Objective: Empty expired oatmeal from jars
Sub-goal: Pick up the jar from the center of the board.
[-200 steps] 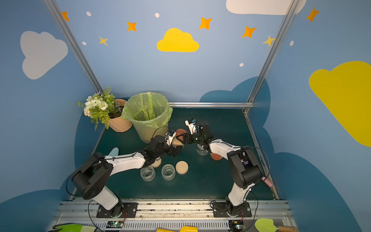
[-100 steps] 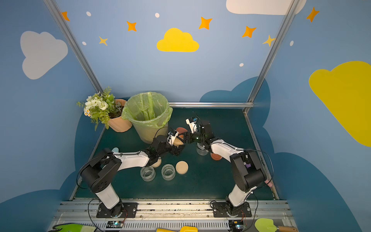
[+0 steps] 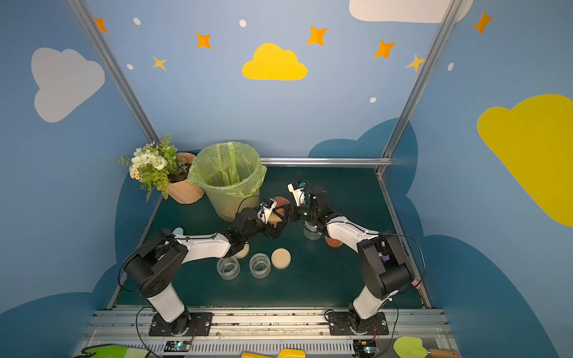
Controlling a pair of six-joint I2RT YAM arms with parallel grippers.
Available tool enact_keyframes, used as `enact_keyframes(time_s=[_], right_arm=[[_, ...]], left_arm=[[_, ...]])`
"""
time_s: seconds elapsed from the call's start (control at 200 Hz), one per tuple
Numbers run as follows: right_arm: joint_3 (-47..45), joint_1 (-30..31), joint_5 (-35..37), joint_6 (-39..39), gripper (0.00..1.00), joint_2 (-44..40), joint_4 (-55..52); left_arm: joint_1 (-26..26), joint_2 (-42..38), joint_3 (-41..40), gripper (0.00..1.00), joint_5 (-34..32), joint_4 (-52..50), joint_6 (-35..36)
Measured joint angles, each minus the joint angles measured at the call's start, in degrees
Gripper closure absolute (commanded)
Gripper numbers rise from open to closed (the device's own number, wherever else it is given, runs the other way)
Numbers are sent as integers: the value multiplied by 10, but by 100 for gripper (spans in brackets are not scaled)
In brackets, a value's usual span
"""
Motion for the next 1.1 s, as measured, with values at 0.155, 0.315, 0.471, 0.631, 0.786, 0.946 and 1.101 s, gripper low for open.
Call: enact_keyframes(time_s=[0.155, 0.315, 0.471, 0.631, 0.786, 0.946, 1.101], right_arm=[[0, 0, 0, 3, 63, -2, 0], [-3, 0, -2, 9, 62, -15, 0], [-3, 0, -4, 10, 63, -20, 0], [-7, 0, -4, 10, 62, -20, 0], [-13, 0, -4, 10, 62, -22, -1], [-15, 0, -4, 12, 62, -28, -3], [-17, 0, -4, 19, 62, -33, 0]], left_arm=[[0, 0, 0, 0, 3, 6, 5], [0, 0, 0, 0, 5, 13, 11], [0, 0, -1, 0, 6, 18, 15], [0, 0, -13, 0, 6, 28, 19], [-1, 0, -14, 1, 6, 35, 25], [-2, 0, -17, 4, 5, 47, 28], [-2, 0, -19, 11, 4, 53, 29]])
